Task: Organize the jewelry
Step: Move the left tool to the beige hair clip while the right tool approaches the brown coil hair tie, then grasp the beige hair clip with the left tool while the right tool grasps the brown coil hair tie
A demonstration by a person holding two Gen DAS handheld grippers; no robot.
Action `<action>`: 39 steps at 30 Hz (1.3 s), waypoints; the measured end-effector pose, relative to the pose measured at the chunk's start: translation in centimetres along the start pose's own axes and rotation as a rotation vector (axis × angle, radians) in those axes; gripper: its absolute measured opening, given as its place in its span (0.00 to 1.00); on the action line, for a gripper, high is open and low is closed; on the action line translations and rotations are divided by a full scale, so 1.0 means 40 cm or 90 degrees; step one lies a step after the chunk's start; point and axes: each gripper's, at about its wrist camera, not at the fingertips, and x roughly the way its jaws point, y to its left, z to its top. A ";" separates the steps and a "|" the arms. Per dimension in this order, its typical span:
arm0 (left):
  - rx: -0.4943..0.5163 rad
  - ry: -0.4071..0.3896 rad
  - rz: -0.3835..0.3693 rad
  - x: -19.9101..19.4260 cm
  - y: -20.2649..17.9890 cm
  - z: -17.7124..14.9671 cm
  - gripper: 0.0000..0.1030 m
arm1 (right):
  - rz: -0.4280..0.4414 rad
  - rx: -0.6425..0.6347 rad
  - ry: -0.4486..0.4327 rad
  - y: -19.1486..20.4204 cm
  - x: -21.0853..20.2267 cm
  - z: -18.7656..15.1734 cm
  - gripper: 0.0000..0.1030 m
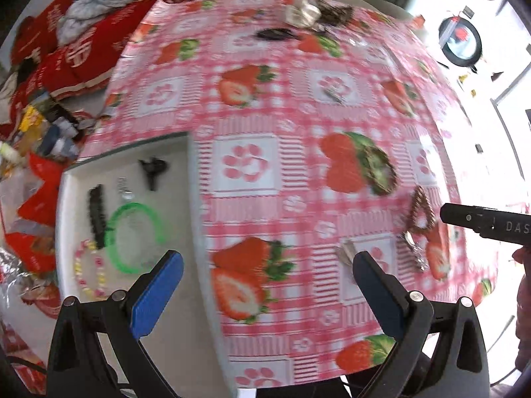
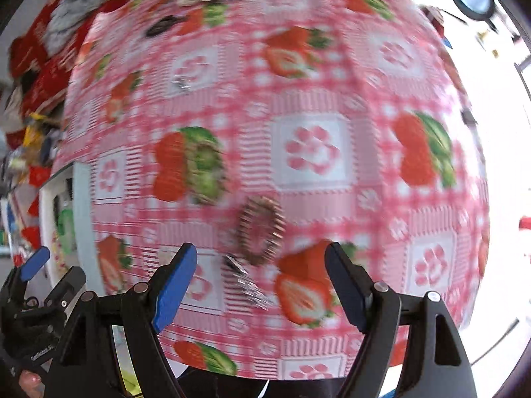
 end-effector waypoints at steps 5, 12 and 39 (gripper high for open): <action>0.018 0.027 0.002 0.031 -0.053 -0.015 1.00 | -0.005 0.031 0.004 -0.051 0.008 -0.027 0.79; -0.011 0.046 0.002 0.061 -0.087 -0.012 1.00 | 0.006 0.017 0.012 -0.055 0.036 -0.016 0.73; -0.033 0.081 0.023 0.179 -0.189 -0.062 0.59 | -0.011 -0.108 0.043 0.029 0.133 0.011 0.16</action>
